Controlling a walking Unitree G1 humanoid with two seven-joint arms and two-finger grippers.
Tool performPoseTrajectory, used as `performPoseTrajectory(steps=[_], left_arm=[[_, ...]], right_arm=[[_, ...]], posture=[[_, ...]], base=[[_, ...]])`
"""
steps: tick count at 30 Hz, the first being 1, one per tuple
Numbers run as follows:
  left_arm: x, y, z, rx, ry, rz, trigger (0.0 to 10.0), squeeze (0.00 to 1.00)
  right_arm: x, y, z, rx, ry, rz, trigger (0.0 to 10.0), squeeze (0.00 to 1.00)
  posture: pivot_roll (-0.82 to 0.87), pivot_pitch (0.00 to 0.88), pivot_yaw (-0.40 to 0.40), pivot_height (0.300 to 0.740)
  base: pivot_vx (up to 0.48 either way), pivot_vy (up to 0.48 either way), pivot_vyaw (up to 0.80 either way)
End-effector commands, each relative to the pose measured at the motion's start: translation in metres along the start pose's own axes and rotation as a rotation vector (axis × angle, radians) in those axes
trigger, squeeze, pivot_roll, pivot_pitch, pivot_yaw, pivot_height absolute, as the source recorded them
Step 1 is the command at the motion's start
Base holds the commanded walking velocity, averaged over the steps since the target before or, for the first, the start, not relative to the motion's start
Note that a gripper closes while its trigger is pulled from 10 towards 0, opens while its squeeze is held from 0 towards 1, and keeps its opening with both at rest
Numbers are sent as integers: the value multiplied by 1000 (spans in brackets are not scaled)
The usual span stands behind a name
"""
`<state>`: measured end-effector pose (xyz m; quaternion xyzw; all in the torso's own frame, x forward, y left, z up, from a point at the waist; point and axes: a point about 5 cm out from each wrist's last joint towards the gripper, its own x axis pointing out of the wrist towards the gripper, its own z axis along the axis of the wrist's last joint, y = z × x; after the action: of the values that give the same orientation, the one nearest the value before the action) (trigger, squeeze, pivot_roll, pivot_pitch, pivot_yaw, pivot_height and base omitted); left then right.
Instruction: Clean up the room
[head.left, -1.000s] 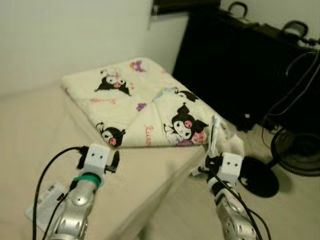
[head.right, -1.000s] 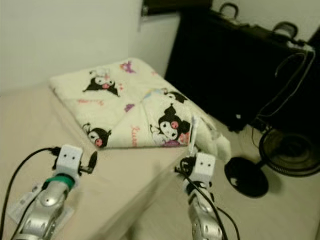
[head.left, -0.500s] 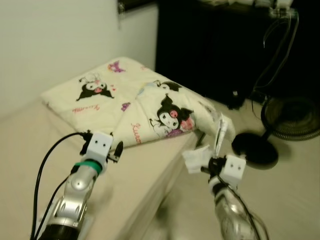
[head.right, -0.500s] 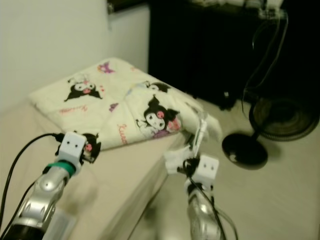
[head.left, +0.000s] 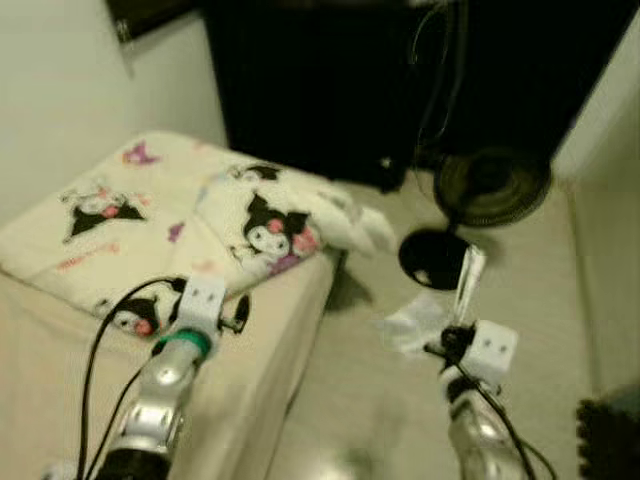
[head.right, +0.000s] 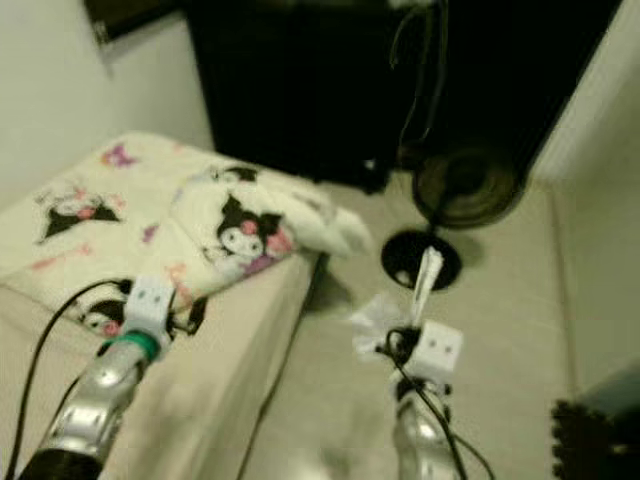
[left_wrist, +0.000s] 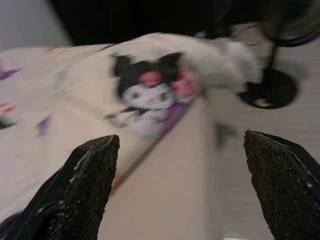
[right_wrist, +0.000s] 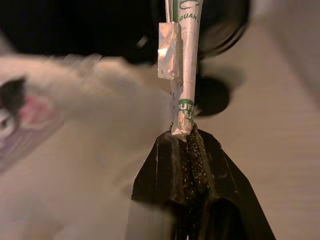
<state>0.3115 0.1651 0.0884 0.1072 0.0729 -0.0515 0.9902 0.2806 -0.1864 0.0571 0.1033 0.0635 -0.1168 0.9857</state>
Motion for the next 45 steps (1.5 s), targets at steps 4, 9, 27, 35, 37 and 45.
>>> performPoseTrajectory(steps=[4,9,27,35,37,45], left_arm=[[-2,-5,-6,-1,12,-2,10000,0],[-3,-9,-8,-7,6,2,10000,0],[-8,-6,-12,-14,8,33,10000,0],[-6,-13,-13,-21,15,27,10000,0],[-7,-14,-13,-23,18,30,10000,0],[-7,-8,-15,-25,27,57,10000,0]], right_arm=[[-1,8,-6,-6,37,22,10000,0],[0,10,-7,-11,54,39,10000,0],[2,10,-4,-40,74,70,10000,0],[3,12,-5,-50,87,83,10000,0],[5,14,-3,-54,86,93,10000,0],[11,19,2,-60,84,110,10000,0]], posture=[[106,0,82,740],[109,0,43,740],[101,0,20,740],[95,0,4,740],[93,0,2,740],[65,0,-7,740]], base=[[0,0,-800],[0,0,-800],[0,0,-800],[0,0,-800],[0,0,-800],[0,0,-800]])
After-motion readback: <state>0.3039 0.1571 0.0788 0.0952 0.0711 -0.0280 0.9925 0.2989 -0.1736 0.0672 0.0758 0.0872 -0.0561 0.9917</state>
